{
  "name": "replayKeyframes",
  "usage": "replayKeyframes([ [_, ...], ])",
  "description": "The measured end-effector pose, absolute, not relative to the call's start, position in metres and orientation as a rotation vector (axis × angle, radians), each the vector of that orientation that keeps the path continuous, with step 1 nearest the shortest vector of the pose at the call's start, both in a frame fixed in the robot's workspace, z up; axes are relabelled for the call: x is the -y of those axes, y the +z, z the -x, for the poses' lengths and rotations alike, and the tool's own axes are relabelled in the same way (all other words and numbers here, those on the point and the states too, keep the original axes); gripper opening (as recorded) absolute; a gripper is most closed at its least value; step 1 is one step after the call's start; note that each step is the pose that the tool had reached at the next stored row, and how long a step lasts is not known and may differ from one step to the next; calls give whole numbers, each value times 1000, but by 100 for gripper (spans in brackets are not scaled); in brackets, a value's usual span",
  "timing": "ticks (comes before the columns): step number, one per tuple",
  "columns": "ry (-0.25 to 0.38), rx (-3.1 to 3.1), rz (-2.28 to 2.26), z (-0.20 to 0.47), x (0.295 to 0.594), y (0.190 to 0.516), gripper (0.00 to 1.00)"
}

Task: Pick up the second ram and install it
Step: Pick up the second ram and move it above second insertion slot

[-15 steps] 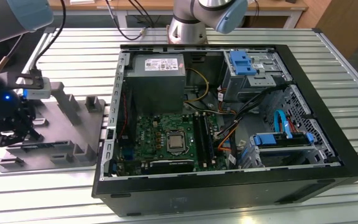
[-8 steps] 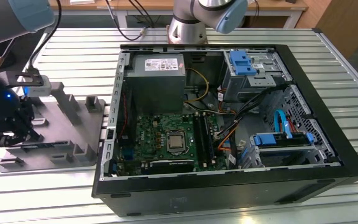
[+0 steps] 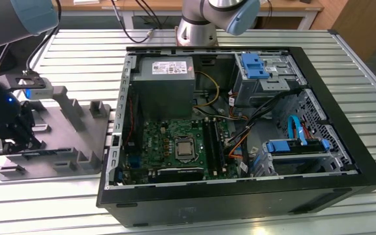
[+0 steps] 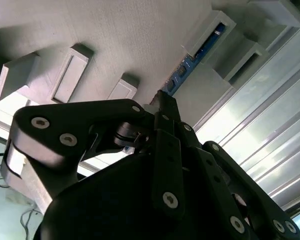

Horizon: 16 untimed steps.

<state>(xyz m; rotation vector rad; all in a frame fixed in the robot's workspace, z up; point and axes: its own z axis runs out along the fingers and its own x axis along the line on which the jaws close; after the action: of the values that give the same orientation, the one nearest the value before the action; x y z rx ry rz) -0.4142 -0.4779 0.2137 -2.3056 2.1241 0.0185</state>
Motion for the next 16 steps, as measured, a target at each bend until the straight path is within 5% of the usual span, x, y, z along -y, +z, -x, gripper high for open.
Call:
replayKeyframes([
  [16,17,-2279,2152,414,478,212,10],
])
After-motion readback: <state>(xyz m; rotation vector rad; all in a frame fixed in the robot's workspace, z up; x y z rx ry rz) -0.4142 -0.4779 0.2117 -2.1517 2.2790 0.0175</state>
